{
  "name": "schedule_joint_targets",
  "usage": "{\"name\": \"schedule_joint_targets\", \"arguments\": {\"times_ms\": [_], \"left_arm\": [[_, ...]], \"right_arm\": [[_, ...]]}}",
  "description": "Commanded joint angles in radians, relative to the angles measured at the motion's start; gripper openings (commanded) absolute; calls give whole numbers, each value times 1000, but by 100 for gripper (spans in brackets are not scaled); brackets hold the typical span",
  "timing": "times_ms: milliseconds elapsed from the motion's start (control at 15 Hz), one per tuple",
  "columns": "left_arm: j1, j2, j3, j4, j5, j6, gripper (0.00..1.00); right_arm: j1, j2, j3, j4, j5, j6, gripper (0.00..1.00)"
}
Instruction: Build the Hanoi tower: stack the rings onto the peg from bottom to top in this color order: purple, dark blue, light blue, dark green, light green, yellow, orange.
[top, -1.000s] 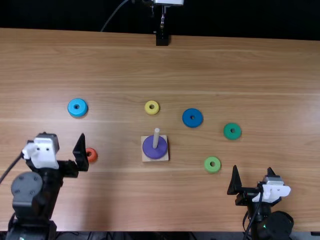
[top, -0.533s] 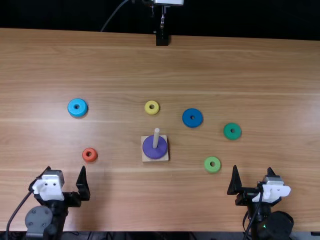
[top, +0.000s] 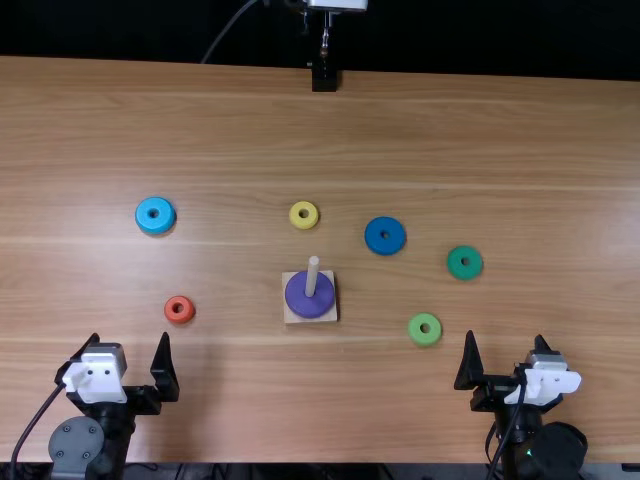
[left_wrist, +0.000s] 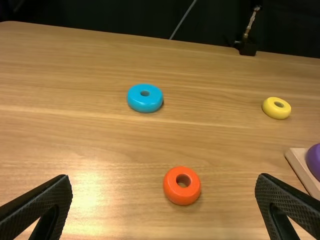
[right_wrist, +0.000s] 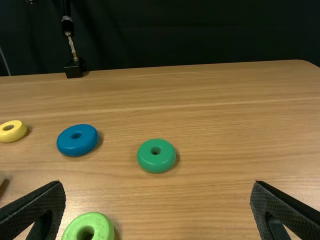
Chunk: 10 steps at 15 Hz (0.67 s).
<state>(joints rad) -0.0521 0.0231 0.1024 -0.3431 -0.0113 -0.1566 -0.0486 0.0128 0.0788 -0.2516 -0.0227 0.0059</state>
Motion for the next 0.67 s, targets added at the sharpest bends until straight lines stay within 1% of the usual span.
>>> {"name": "schedule_joint_targets", "arguments": {"times_ms": [0,67,133,200,600], "left_arm": [[9,-23,-102,-51,2,9,100],[6,-23,-102,-73,2,9,100],[-2,-23,-102,-110,-3,4,100],[-3,-23,-102,-119,-2,9,100],[-2,-23,-102,-119,-2,9,100]], "right_arm": [[-14,-13,-62,-66,1,3,100],[-14,-13,-62,-66,1,3,100],[-14,-13,-62,-66,1,3,100],[-14,-13,-62,-66,1,3,100],[-14,-13,-62,-66,1,3,100]]}}
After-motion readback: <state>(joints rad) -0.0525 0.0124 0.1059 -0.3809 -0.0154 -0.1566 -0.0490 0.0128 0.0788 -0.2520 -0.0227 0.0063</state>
